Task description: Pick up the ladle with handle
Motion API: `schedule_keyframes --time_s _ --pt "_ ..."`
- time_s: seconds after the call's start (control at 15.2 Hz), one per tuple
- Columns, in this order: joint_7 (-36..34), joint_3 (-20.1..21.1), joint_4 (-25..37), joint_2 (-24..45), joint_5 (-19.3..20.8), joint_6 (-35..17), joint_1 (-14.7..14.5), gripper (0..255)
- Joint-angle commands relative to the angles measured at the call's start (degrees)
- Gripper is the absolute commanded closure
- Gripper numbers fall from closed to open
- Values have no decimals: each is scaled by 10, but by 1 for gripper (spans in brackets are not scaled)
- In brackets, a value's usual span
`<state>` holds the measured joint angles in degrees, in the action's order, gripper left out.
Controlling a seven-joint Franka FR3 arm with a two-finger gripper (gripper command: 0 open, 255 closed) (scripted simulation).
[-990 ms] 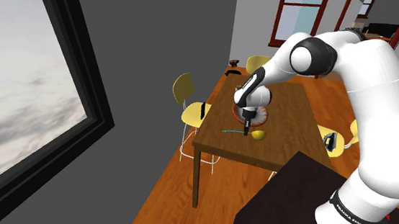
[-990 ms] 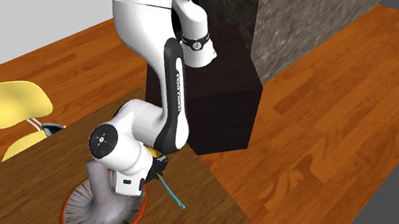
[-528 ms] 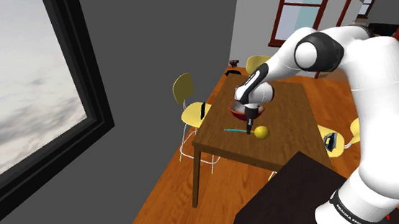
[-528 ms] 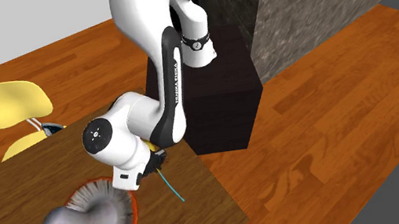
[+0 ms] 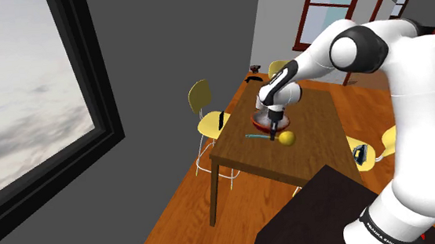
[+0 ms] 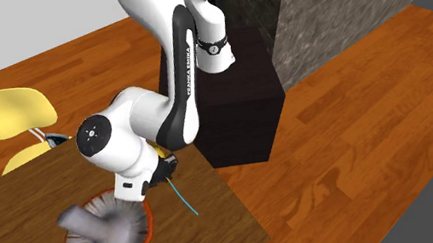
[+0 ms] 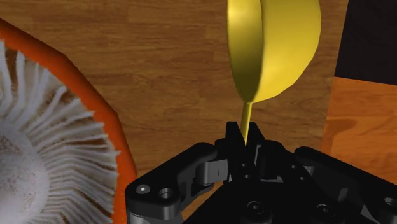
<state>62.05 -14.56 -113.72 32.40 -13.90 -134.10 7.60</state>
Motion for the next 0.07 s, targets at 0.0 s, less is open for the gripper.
schedule_keyframes --time_s 0.0 --pt "0 -1 -2 -4 1 3 0 255"
